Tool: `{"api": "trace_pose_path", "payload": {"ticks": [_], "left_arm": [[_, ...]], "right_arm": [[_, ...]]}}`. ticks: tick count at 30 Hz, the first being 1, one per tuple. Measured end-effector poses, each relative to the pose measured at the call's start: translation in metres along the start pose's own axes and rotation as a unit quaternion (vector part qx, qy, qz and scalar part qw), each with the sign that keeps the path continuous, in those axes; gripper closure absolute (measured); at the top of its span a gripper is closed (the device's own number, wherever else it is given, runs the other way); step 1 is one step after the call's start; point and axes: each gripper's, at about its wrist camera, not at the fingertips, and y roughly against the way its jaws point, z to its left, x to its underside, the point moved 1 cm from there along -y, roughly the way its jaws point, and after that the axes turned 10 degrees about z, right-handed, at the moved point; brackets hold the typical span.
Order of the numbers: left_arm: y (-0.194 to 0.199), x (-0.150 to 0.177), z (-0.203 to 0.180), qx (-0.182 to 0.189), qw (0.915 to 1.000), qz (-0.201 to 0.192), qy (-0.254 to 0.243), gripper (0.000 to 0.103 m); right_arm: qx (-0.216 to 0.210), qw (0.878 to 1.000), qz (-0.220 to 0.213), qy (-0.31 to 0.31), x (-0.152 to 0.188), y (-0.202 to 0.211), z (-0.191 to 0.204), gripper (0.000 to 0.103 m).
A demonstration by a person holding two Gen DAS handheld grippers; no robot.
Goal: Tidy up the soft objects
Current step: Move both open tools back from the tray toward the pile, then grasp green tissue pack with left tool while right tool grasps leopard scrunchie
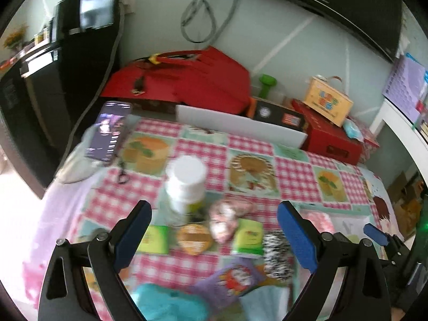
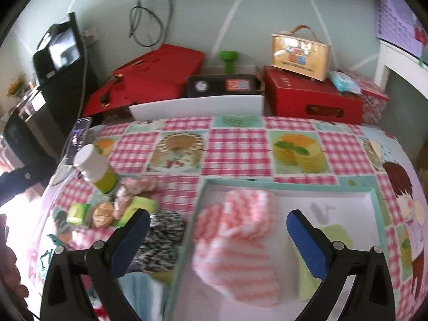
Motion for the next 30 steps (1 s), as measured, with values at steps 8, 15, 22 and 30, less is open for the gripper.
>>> {"api": "trace_pose_path", "payload": {"ticks": [8, 15, 22, 30], "left_arm": [[-0.004, -0.001, 0.07, -0.009, 0.9978, 0.047, 0.047, 0.008], [-0.038, 0.008, 0.097, -0.006, 0.9925, 0.111, 0.051, 0.008], [-0.073, 0.014, 0.105, 0.018, 0.9843, 0.167, 0.054, 0.008], [-0.103, 0.01, 0.088, 0.015, 0.9776, 0.21, 0.011, 0.008]], "right_arm": [[-0.03, 0.998, 0.023, 0.049, 0.003, -0.014, 0.041, 0.0], [-0.034, 0.994, 0.064, 0.079, 0.017, -0.044, 0.063, 0.0], [-0.038, 0.991, 0.089, 0.095, 0.025, -0.062, 0.075, 0.004], [-0.039, 0.989, 0.103, 0.099, 0.029, -0.073, 0.076, 0.023]]}}
